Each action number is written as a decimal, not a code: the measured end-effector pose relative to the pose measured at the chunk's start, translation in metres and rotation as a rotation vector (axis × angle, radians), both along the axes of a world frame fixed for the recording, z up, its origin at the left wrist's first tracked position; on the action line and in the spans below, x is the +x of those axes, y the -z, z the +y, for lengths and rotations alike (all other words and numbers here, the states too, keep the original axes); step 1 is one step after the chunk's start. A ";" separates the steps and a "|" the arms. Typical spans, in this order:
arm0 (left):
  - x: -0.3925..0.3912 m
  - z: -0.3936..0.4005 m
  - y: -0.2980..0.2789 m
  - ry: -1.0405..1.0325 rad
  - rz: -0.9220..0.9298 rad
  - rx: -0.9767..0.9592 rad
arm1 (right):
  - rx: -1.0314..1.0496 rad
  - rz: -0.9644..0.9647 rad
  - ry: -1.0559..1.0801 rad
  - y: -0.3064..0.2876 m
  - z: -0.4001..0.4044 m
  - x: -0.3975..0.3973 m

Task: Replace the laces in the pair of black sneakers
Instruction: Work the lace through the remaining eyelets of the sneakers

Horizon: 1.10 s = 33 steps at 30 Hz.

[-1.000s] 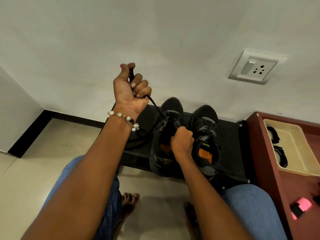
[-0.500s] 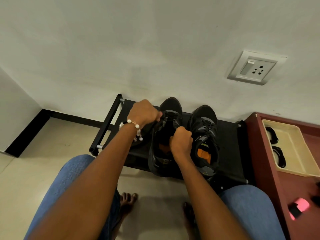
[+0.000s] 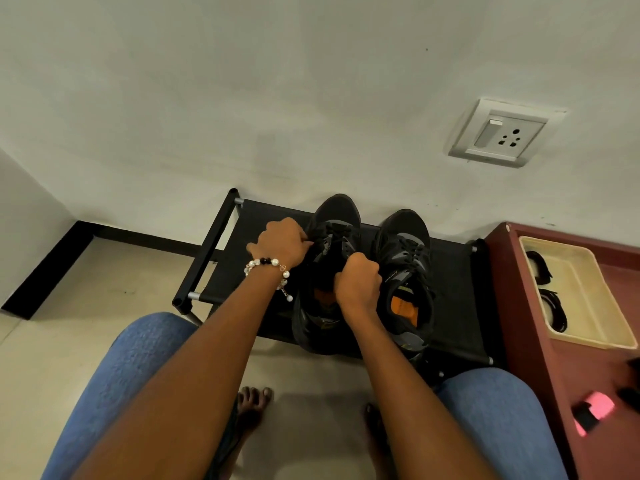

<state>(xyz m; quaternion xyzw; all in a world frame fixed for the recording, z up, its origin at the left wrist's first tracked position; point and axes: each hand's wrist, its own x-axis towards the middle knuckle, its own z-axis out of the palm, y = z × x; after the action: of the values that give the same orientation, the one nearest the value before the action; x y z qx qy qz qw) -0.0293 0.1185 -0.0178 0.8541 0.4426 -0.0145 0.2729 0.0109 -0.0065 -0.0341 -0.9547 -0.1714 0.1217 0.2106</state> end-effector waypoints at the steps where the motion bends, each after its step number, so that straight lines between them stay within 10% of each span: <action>1: 0.002 -0.001 0.001 0.034 -0.013 0.027 | 0.000 0.001 0.001 0.000 0.000 0.000; 9: 0.009 0.004 -0.008 0.022 -0.106 0.057 | -0.007 0.022 0.013 0.000 0.000 0.000; 16: 0.005 0.013 -0.037 -0.259 -0.589 -0.594 | 0.006 0.019 0.017 -0.002 -0.002 -0.002; 25: -0.002 0.017 -0.097 -0.190 -0.980 -0.896 | 0.009 0.196 -0.099 -0.037 -0.002 0.013; 33: -0.004 0.012 -0.114 0.089 -0.941 -0.879 | 0.804 0.357 -0.183 -0.085 0.019 0.007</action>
<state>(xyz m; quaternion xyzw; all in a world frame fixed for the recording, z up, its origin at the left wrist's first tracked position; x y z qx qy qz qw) -0.0337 0.1303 0.0960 0.5953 0.1927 0.1702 0.7612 0.0183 0.0123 0.0504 -0.7418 -0.2498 0.2263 0.5797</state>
